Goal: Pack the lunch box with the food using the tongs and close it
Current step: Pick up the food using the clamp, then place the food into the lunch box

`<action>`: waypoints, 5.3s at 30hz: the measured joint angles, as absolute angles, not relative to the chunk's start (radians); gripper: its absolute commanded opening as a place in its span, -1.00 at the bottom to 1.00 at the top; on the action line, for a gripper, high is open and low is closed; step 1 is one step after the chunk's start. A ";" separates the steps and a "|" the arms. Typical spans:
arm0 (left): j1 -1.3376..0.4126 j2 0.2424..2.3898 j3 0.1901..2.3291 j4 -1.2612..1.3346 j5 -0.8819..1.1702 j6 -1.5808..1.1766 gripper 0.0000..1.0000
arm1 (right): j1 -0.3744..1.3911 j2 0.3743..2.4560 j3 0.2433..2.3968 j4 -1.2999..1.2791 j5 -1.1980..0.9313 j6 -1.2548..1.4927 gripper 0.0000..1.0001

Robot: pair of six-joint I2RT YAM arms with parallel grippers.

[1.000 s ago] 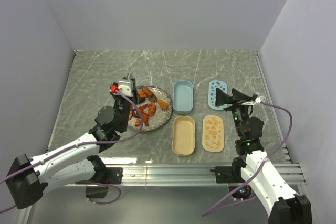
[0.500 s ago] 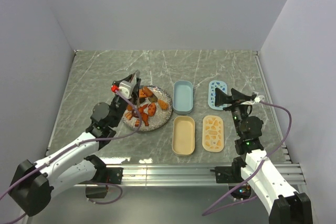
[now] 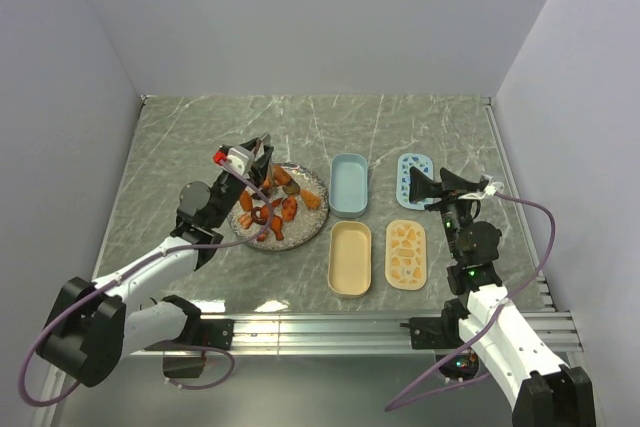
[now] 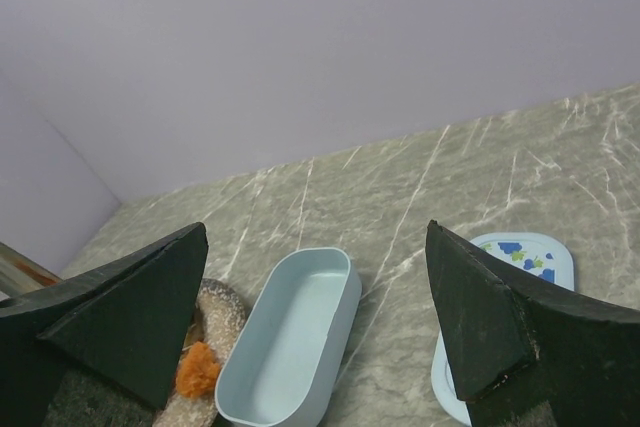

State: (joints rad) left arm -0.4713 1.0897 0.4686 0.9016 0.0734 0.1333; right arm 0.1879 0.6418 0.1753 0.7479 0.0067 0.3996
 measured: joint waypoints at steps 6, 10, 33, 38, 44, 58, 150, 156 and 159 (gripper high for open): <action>-0.439 1.144 0.467 0.941 0.130 0.107 -0.10 | 0.191 0.646 0.175 0.749 0.007 0.400 0.93; -0.428 1.175 0.465 0.966 0.164 0.088 -0.11 | 0.192 0.654 0.175 0.755 0.007 0.400 0.92; -0.396 1.173 0.461 0.977 0.171 0.043 -0.95 | 0.194 0.659 0.175 0.762 0.007 0.399 0.92; -0.399 1.095 0.461 0.940 0.141 0.032 -0.99 | 0.194 0.660 0.175 0.762 0.007 0.399 0.92; -0.424 1.058 0.461 0.891 0.101 0.032 -0.99 | 0.196 0.665 0.175 0.762 0.007 0.398 0.92; -0.450 1.050 0.438 0.874 0.081 0.033 -0.61 | 0.200 0.665 0.175 0.762 0.008 0.396 0.92; -0.672 1.315 0.723 0.974 0.029 0.134 -0.77 | 0.212 0.635 0.175 0.744 0.041 0.381 0.92; -0.725 1.512 0.888 0.966 0.041 0.120 -0.76 | 0.212 0.568 0.175 0.735 0.057 0.381 0.91; -0.740 1.600 0.968 0.965 0.055 0.109 -0.76 | 0.212 0.555 0.175 0.731 0.064 0.381 0.92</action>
